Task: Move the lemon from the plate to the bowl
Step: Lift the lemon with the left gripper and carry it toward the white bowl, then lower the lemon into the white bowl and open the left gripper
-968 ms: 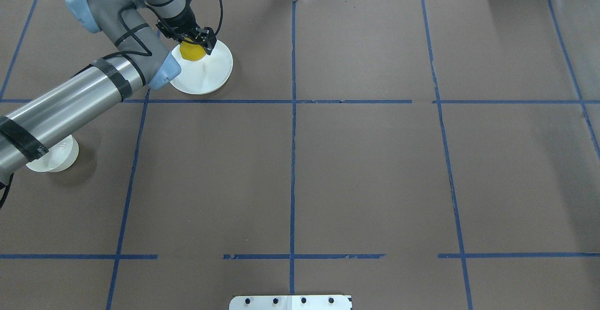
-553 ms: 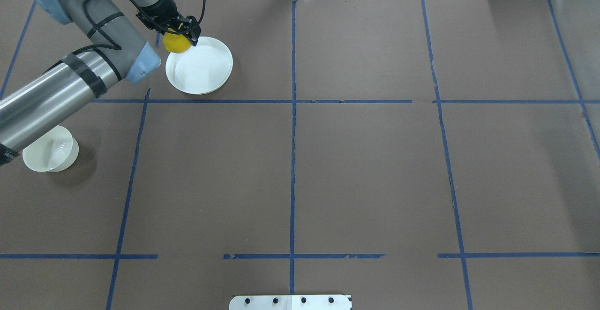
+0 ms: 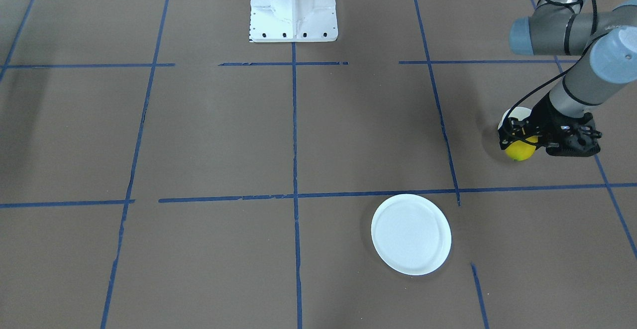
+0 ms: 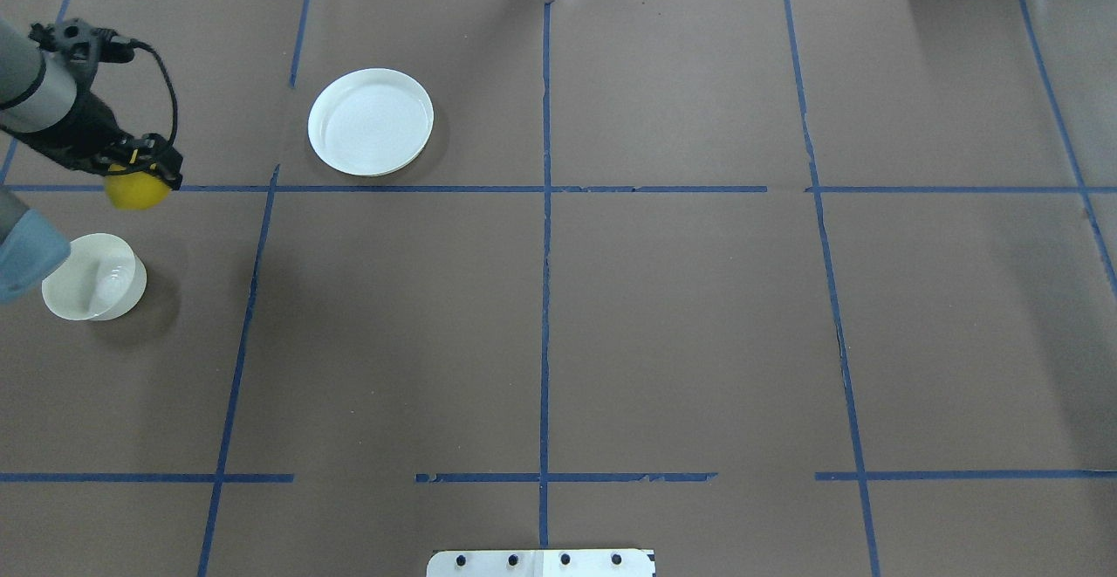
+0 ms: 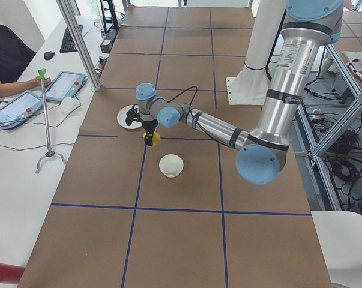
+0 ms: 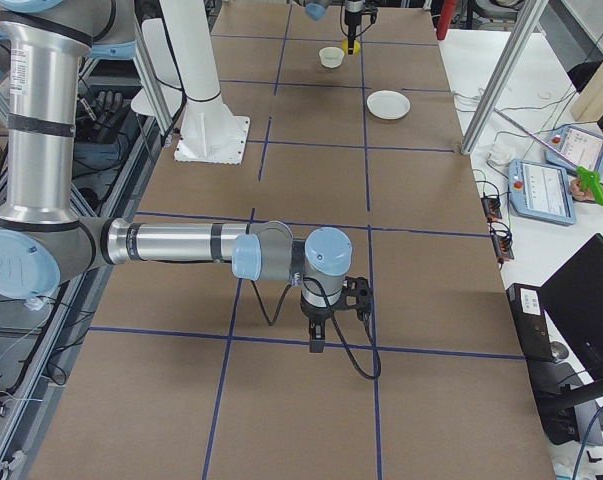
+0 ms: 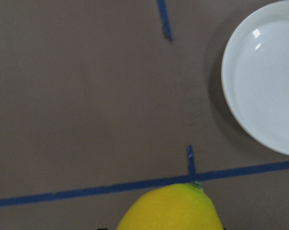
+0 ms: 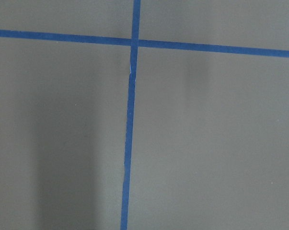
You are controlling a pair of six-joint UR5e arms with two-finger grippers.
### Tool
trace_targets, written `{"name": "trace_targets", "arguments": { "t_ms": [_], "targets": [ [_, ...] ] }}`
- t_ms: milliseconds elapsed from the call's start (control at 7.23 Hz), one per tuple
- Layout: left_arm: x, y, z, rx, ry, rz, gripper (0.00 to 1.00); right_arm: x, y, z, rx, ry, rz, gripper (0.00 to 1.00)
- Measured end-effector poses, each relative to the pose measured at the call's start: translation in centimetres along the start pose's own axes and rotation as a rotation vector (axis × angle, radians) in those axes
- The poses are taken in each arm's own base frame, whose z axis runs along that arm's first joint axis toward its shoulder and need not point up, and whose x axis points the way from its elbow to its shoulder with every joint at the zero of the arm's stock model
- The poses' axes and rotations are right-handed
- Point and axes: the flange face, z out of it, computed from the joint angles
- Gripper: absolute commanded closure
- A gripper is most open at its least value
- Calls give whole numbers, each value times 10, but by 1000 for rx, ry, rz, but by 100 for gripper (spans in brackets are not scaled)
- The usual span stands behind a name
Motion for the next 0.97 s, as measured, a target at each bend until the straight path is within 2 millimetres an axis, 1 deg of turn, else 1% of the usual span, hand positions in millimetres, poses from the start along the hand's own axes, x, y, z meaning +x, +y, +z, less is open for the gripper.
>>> {"name": "trace_targets", "arguments": {
  "t_ms": [138,277,415,553,691,968],
  "targets": [
    [-30,28,9,1,2,-17,100,0,0,0,0,0,0,0],
    [-54,50,18,15,14,-43,100,0,0,0,0,0,0,0],
    [-71,66,25,30,25,-74,100,0,0,0,0,0,0,0],
    [-80,74,30,35,30,-93,100,0,0,0,0,0,0,0],
    [-83,76,34,36,31,-99,100,0,0,0,0,0,0,0],
    [-78,74,35,39,38,-94,100,0,0,0,0,0,0,0]
  ]
}}
